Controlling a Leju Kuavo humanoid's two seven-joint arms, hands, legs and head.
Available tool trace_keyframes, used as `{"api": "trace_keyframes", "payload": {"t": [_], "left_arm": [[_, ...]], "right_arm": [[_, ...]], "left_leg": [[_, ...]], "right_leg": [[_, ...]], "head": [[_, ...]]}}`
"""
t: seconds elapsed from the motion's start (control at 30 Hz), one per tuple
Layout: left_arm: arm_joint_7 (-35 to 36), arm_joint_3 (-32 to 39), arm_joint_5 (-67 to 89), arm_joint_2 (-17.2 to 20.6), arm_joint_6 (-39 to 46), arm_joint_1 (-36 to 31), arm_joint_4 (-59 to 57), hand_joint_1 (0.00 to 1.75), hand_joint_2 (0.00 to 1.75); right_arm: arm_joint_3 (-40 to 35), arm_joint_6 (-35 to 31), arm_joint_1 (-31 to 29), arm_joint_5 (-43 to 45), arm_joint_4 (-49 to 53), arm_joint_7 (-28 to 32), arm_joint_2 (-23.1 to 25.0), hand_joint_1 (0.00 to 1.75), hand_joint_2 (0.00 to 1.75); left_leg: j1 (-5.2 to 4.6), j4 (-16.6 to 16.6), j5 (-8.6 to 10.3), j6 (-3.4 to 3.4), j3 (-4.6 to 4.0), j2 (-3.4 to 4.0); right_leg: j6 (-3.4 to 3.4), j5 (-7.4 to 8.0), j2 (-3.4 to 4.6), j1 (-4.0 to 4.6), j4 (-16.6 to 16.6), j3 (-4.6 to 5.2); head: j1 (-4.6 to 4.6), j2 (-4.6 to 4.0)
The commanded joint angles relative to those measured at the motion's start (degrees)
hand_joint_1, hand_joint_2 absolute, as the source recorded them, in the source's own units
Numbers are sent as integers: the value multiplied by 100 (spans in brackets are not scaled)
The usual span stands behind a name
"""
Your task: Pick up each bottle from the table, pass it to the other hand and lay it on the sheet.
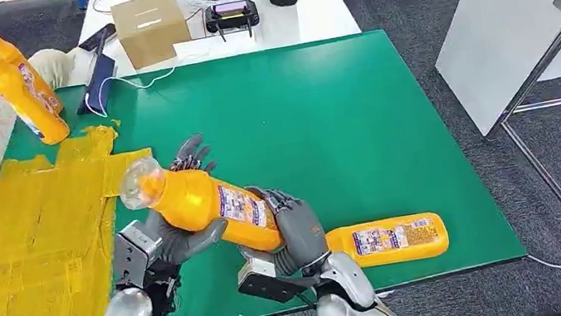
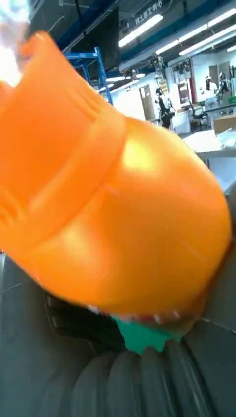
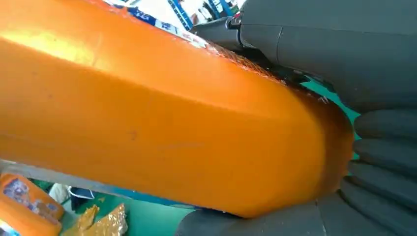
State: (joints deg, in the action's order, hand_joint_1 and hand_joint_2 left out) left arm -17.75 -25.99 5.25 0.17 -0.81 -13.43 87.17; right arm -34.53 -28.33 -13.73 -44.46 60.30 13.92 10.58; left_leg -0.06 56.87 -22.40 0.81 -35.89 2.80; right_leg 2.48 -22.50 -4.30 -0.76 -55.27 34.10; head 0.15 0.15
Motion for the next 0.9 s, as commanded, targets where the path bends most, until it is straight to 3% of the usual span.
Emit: {"api": "trace_keyframes", "payload": {"t": [0.03,0.47,0.5,0.53,0.7,0.73,0.83,0.87,0.9], "left_arm": [[-49,-131,-60,-74,-53,-351,-374,175,175],[-102,-266,38,-82,-18,-358,-406,175,175],[-99,-270,57,-78,-2,-359,-412,175,175],[-99,-271,80,-80,27,-363,-421,175,175],[-99,-271,80,-80,27,-363,-421,175,175],[-109,-253,116,-80,84,-359,-412,175,175],[-181,-165,1021,107,946,-373,-179,175,175],[-5,-95,2215,221,1837,-454,-108,175,175],[206,-6,2834,292,2160,-530,-52,175,175]], "right_arm": [[-334,41,-236,-78,-754,-59,-78,175,175],[-34,-65,-178,243,-480,13,-80,175,175],[9,-129,-148,289,-410,53,-73,164,175],[58,-167,-115,341,-301,68,-72,115,175],[58,-167,-115,341,-301,68,-72,115,175],[104,-230,-68,388,-181,100,-79,5,175],[447,-811,229,415,714,109,-201,0,175],[625,-919,401,404,1227,62,-258,0,175],[758,-934,553,341,1674,4,-333,0,175]], "left_leg": [[6,-2,-4,-3,12,-18],[8,0,-9,-4,22,-38],[6,-2,-6,-3,16,-30],[5,-1,-5,-3,12,-26],[5,-1,-7,-4,16,-25],[4,-1,-4,-3,11,-21],[4,0,-5,-4,10,-27],[7,3,-9,-5,15,-37],[4,3,-3,-4,1,-30]], "right_leg": [[-4,-6,10,2,5,-16],[-8,-15,10,1,4,-29],[-6,-10,8,0,4,-20],[-5,-8,6,0,3,-16],[-5,-10,13,-1,3,-20],[-4,-7,9,-1,3,-14],[-5,-9,5,-1,1,-14],[-8,-15,9,0,-2,-21],[-5,-9,3,0,-3,-6]], "head": [[0,0],[2,0],[0,0],[2,0],[0,0],[0,0],[2,0],[0,0],[2,0]]}}
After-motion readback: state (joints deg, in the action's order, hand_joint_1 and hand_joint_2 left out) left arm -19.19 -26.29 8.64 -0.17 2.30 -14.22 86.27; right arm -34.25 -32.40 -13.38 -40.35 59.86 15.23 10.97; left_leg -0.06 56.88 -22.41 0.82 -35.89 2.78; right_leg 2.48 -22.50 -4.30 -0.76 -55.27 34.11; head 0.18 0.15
